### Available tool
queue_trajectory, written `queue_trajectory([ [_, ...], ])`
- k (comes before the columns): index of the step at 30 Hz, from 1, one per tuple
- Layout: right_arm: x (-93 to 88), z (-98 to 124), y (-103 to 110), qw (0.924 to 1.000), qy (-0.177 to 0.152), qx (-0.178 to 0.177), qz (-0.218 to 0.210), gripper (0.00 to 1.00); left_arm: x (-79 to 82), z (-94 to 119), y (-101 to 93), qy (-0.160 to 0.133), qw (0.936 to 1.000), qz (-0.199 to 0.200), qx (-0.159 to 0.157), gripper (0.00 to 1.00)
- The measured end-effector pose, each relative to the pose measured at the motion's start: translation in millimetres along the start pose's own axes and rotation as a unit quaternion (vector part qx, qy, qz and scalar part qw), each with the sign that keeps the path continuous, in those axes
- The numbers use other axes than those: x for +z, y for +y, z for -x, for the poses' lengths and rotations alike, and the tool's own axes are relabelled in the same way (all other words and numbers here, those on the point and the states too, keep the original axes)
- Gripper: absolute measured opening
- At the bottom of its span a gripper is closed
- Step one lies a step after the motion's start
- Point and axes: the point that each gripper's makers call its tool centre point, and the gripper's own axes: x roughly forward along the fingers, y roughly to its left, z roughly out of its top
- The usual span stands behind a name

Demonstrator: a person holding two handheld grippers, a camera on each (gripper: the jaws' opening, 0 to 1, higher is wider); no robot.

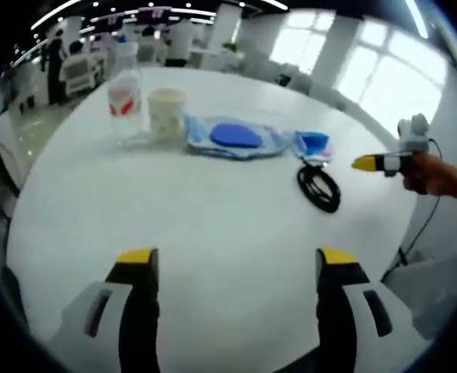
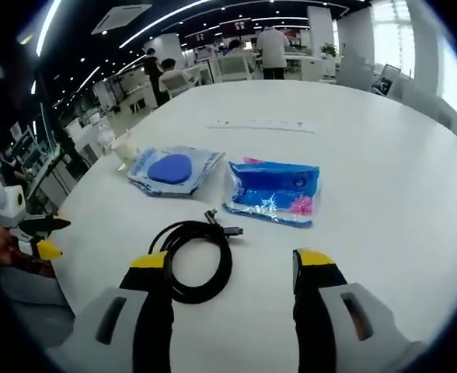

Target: Arrange the tabletop items into an orderly group along one side of the table until the central work area is clear of visible clutter.

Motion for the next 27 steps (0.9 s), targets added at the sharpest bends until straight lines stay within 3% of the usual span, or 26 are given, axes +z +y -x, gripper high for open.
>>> queue_trajectory([
  [4, 0.2, 2.0, -9.5, 1.0000, -0.002, -0.007, -0.006, 0.62, -3.8, -1.8, 0.8, 0.011, 0.9999, -0.001, 0.001, 0.80],
  [18, 8.5, 5.3, -38.0, 0.9995, -0.003, -0.028, -0.012, 0.62, -2.2, -2.2, 2.3, 0.006, 1.0000, 0.007, -0.004, 0.79],
  [27, 18.4, 8.4, -26.8, 0.9996, -0.002, -0.027, -0.001, 0.62, -4.0, -4.1, -3.5, 0.011, 0.9998, -0.001, -0.015, 0.79],
])
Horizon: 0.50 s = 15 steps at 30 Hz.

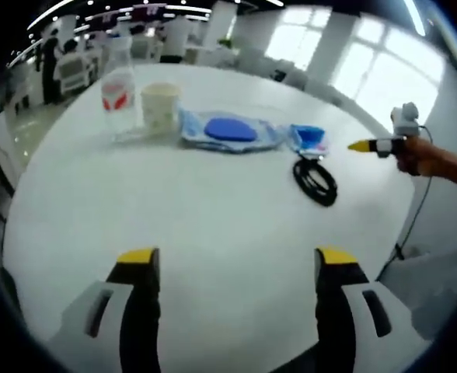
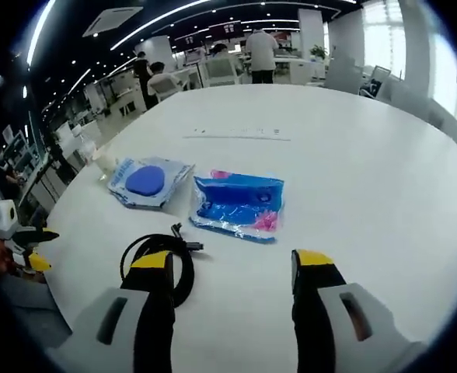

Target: Arrange the tabletop items into an orderly group along one side of the table until the central work area is clear of visible clutter.

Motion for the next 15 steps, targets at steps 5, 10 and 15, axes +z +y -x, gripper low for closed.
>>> queue_trajectory([
  [5, 6.7, -3.7, -2.2, 1.0000, 0.002, 0.001, 0.007, 0.62, 0.3, 0.7, -0.7, -0.002, 1.0000, -0.002, -0.002, 0.79],
  [10, 9.6, -6.6, -8.3, 0.9999, 0.006, 0.001, 0.015, 0.61, 1.4, -0.8, -3.5, -0.002, 0.9999, -0.010, -0.005, 0.79],
  [15, 11.2, -10.1, -15.1, 0.9997, 0.011, 0.001, 0.019, 0.61, 2.2, 1.0, -2.4, -0.004, 1.0000, -0.007, -0.004, 0.79],
])
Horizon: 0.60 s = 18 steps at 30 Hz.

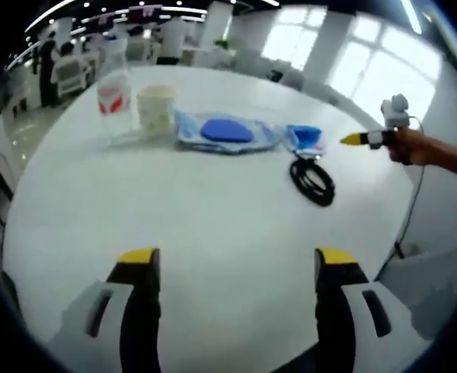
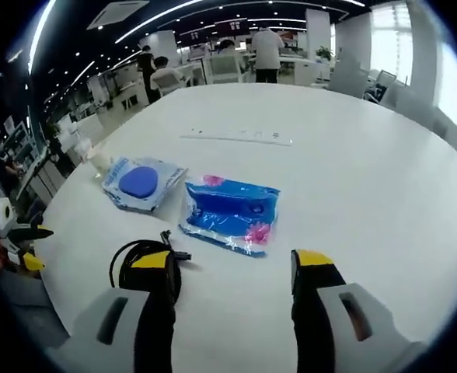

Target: Arrange the tabletop items into an orderly group along one side of the table until the central work area is clear of visible clutter.

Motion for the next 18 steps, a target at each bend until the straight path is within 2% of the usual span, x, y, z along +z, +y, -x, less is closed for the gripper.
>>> queue_trajectory([
  [14, 8.6, -22.0, -25.5, 1.0000, 0.003, -0.006, -0.005, 0.61, 5.6, 3.0, 3.9, -0.013, 0.9999, 0.010, 0.005, 0.78],
  [18, 7.8, -36.0, -31.0, 0.9999, 0.006, -0.005, -0.011, 0.59, 1.3, 2.2, 2.6, -0.003, 1.0000, 0.007, 0.004, 0.77],
])
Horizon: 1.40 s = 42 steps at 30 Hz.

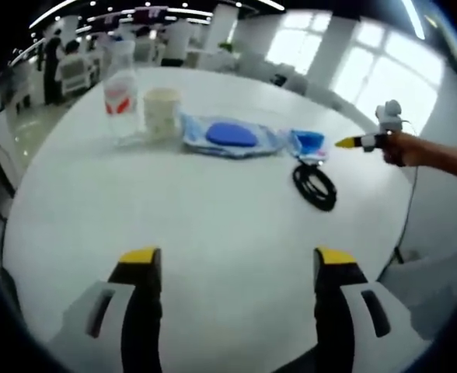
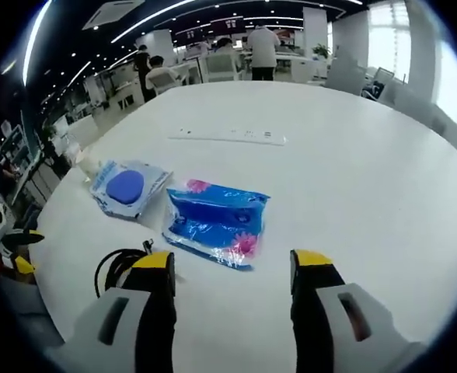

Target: Arrange the tabletop items into an orderly group along one side of the table until the central work area is clear of visible clutter.

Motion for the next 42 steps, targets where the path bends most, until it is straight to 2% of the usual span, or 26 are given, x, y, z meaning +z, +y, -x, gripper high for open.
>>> queue_trajectory([
  [7, 8.5, -27.8, -12.8, 0.9997, -0.001, -0.013, -0.018, 0.50, -2.0, 0.8, -0.4, 0.004, 1.0000, 0.003, -0.001, 0.75],
  [10, 6.1, -36.8, -17.1, 0.9995, 0.001, -0.016, -0.028, 0.42, -2.0, 0.5, 1.1, 0.004, 1.0000, 0.004, 0.000, 0.75],
  [12, 9.9, -52.2, -25.5, 0.9992, 0.004, -0.023, -0.031, 0.37, -2.6, 0.7, 2.3, 0.004, 1.0000, 0.006, 0.002, 0.75],
  [14, 6.3, -48.5, -22.8, 0.9993, 0.004, -0.023, -0.031, 0.34, -3.9, 1.1, 3.7, 0.006, 0.9999, 0.007, 0.004, 0.74],
  [17, 6.8, -59.7, -28.7, 0.9990, 0.010, -0.029, -0.032, 0.28, -5.4, 1.3, 7.1, 0.008, 0.9999, 0.012, 0.009, 0.74],
  [21, 1.2, -53.0, -28.5, 0.9984, 0.019, -0.040, -0.034, 0.23, -6.8, 1.2, 9.5, 0.010, 0.9998, 0.015, 0.012, 0.73],
  [26, -0.3, -60.5, -34.9, 0.9979, 0.019, -0.043, -0.045, 0.11, -10.0, 0.8, 11.0, 0.016, 0.9996, 0.019, 0.014, 0.72],
  [35, 4.8, -70.2, -34.6, 0.9975, 0.013, -0.042, -0.055, 0.05, -12.9, 0.1, 11.6, 0.022, 0.9995, 0.018, 0.016, 0.71],
  [42, 9.2, -71.2, -28.4, 0.9982, 0.007, -0.037, -0.047, 0.05, -13.4, 0.1, 12.3, 0.022, 0.9994, 0.021, 0.016, 0.71],
])
